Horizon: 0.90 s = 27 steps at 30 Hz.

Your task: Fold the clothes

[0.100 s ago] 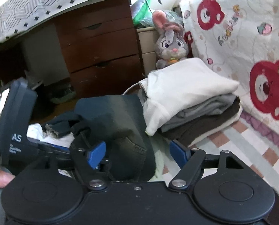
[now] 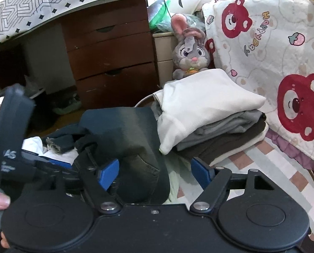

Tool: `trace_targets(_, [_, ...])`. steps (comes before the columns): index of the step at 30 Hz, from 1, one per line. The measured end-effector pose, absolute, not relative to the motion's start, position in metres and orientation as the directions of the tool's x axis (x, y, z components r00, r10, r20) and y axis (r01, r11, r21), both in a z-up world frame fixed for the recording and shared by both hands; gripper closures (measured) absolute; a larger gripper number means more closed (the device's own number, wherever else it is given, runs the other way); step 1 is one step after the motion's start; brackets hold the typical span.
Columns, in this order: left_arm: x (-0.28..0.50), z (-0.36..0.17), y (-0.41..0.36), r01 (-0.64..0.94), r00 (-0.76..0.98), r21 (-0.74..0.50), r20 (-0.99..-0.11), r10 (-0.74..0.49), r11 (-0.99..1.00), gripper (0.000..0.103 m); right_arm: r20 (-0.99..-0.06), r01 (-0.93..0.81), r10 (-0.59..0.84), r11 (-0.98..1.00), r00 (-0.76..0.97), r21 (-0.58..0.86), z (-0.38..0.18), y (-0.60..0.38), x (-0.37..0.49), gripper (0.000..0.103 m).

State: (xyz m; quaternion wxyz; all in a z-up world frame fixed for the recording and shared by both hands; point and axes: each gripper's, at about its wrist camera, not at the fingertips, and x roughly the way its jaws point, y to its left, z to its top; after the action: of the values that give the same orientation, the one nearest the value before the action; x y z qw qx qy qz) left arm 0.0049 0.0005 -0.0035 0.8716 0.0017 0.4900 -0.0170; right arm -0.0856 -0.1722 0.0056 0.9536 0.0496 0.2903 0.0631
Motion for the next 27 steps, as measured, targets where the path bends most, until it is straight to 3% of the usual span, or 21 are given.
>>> trace_targets(5, [-0.009,0.0,-0.002,0.061,0.596,-0.002,-0.802,-0.038,0.998,0.004,-0.561,-0.097,0.189,0.977,0.806,0.191,0.003,-0.181,-0.082,0.024])
trace_targets(10, [-0.013,0.002,0.0,0.089,0.593,-0.018,-0.803,-0.067,0.996,0.005,-0.571,-0.099,0.224,0.965,0.79,0.242,0.001,-0.189,-0.08,0.024])
trace_targets(20, [-0.011,0.002,-0.001,0.097,0.589,-0.035,-0.803,-0.085,0.995,0.005,-0.563,-0.072,0.176,0.977,0.807,0.202,-0.004,-0.182,-0.091,0.024])
trace_targets(27, [-0.012,0.003,-0.001,0.105,0.587,-0.048,-0.803,-0.101,0.993,0.005,-0.561,-0.076,0.112,0.993,0.82,0.087,-0.003,-0.172,-0.094,0.024])
